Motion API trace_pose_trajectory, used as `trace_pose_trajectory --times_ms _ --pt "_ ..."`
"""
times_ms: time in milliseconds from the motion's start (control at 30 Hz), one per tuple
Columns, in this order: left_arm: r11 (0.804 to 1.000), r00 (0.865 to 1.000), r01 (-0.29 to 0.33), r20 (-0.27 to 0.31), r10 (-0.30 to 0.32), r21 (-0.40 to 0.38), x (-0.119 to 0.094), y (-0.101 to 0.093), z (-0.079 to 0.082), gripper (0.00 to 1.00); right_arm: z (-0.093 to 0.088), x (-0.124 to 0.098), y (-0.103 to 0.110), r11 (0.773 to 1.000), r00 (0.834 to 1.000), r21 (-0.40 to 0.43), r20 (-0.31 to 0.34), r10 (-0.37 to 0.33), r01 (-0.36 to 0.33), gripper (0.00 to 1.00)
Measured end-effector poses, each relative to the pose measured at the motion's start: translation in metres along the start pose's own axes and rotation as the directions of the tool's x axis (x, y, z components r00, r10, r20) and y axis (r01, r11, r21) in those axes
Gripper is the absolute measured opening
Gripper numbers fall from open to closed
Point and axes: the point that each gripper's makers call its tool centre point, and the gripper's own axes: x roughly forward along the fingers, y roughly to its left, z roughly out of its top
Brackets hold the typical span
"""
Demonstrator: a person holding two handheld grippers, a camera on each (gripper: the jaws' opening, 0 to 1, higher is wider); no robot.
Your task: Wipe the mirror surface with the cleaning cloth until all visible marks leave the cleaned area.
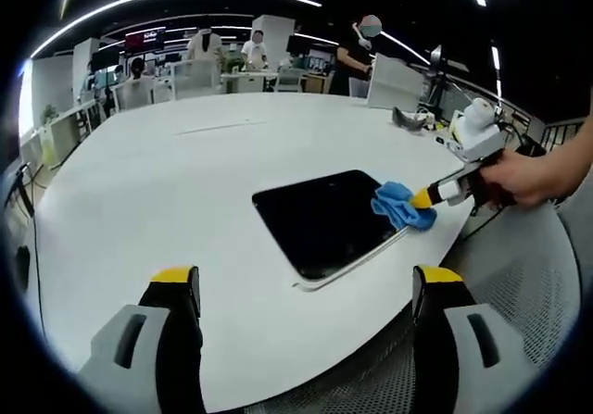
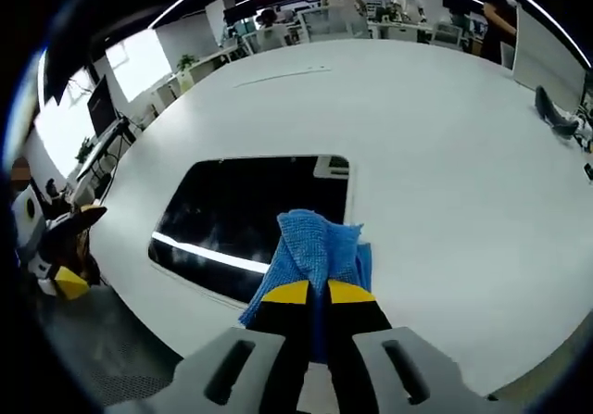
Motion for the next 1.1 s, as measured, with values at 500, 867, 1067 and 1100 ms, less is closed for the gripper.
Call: trace_pose_trajectory --times_ms 500,867,1067,1100 --pt "1.000 1.000 -0.006 -0.008 0.006 -0.004 0.000 0.001 -0.001 0.94 -0.002 -0.002 0.002 0.998 1.000 0.053 0.005 0.014 -0.015 0.00" --pt "1.000 1.000 -0.005 -0.014 0.005 -0.003 0.002 -0.002 0.000 0.94 -0.001 0.000 0.006 0.994 0.999 0.096 -0.007 0.044 -0.043 0.00" --pt "1.000 1.000 -0.010 -0.006 0.010 -0.014 0.004 -0.003 0.002 0.94 -0.001 0.003 0.011 0.994 0.998 0.099 -0.012 0.054 -0.052 0.00" --pt "1.000 1.000 -0.013 -0.006 0.013 -0.015 0.004 -0.003 0.002 0.93 -0.001 0.003 0.014 0.994 0.998 0.096 -0.012 0.056 -0.054 0.00"
